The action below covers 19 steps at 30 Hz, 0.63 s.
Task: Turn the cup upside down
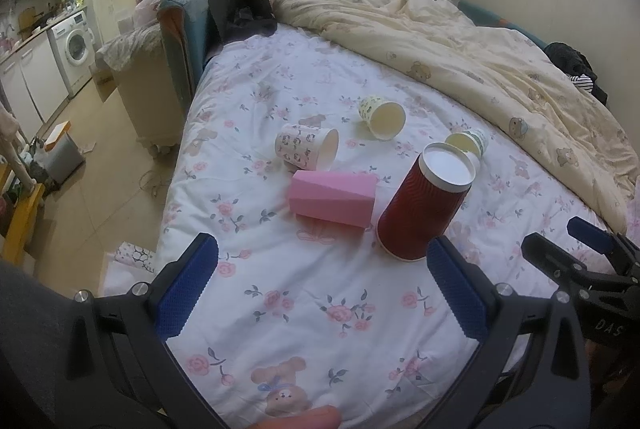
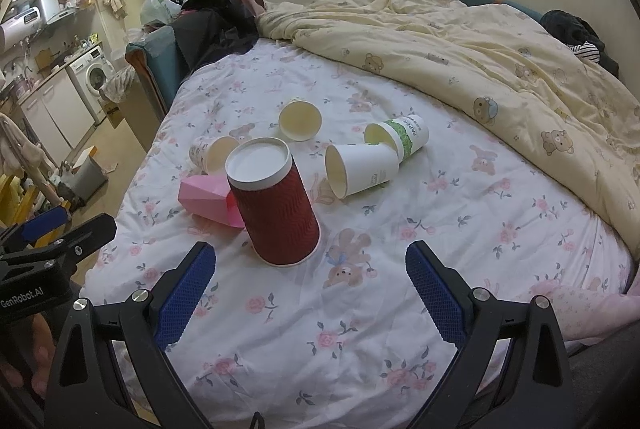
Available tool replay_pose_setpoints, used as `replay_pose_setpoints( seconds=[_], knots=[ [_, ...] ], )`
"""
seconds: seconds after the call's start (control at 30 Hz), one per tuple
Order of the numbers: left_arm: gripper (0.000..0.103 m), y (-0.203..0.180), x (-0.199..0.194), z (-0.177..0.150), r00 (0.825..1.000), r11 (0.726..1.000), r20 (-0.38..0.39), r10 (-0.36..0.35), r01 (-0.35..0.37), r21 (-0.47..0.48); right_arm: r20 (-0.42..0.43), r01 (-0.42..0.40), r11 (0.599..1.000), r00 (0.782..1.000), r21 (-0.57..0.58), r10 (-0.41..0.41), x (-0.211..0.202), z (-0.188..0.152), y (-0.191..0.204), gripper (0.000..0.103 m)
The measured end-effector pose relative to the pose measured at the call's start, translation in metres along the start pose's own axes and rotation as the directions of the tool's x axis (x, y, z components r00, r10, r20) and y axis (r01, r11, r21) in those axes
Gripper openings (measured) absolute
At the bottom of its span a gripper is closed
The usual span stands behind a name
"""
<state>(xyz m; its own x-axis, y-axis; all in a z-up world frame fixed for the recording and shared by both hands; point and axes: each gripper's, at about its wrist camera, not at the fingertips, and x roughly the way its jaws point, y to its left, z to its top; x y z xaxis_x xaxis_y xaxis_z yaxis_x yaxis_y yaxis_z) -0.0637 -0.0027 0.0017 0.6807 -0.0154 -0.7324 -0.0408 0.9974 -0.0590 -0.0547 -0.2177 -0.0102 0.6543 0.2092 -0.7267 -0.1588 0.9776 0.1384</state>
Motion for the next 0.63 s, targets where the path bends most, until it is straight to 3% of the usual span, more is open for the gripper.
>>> replay_pose_setpoints(
  seconds=[0.53,0.63],
  knots=[
    [0.103,0.0021,0.0012,-0.0005,1.000,1.000,-0.015,-0.001,0.001,-0.019,-0.013,-0.008,1.000,1.000,-0.007,0.008,0.0048,-0.0015,0.0042,0.098],
    [0.103,0.0030,-0.0004,-0.0007,0.999,0.999,-0.021,-0.031,0.030,-0.026,-0.018,-0.010,1.000,1.000,-0.006,0.010,0.0055,-0.0020,0.0049,0.098]
  ],
)
